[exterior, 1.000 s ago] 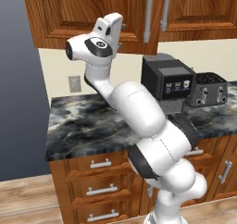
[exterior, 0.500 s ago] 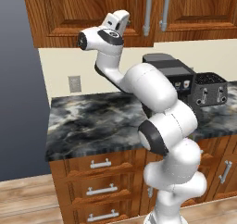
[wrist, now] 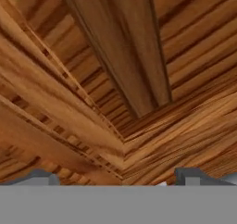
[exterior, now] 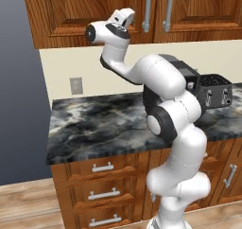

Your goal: Close all open cabinet doors.

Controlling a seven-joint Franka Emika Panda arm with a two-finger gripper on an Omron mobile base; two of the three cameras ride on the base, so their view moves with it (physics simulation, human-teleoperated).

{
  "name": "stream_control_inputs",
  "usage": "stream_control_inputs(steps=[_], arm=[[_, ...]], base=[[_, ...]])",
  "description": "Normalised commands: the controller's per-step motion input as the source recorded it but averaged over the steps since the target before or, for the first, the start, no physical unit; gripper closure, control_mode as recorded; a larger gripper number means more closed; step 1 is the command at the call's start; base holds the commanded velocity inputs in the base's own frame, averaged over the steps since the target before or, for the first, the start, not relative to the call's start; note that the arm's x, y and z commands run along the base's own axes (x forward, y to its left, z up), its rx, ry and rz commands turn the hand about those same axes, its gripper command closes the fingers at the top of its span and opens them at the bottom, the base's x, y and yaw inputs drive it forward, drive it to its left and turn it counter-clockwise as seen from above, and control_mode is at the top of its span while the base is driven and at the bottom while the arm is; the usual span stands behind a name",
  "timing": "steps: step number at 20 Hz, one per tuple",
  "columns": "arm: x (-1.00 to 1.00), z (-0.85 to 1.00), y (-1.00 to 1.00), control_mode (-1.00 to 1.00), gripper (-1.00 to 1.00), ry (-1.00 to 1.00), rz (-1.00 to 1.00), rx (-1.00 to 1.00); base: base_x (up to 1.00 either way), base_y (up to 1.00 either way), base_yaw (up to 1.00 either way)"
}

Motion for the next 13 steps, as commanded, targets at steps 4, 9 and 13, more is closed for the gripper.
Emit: stream_control_inputs(steps=[4,9,13], arm=[[0.64,0.00,-0.34,-1.00,-1.00,-0.02,0.10,0.10],[0.44,-0.01,-0.27,-1.00,-1.00,0.00,0.10,0.08],[0.06,-0.23,-0.16,-1.00,-1.00,0.00,0.10,0.03]], base=[[0.00,0.00,0.00],[0.00,0.00,0.00],[0.00,0.00,0.00]])
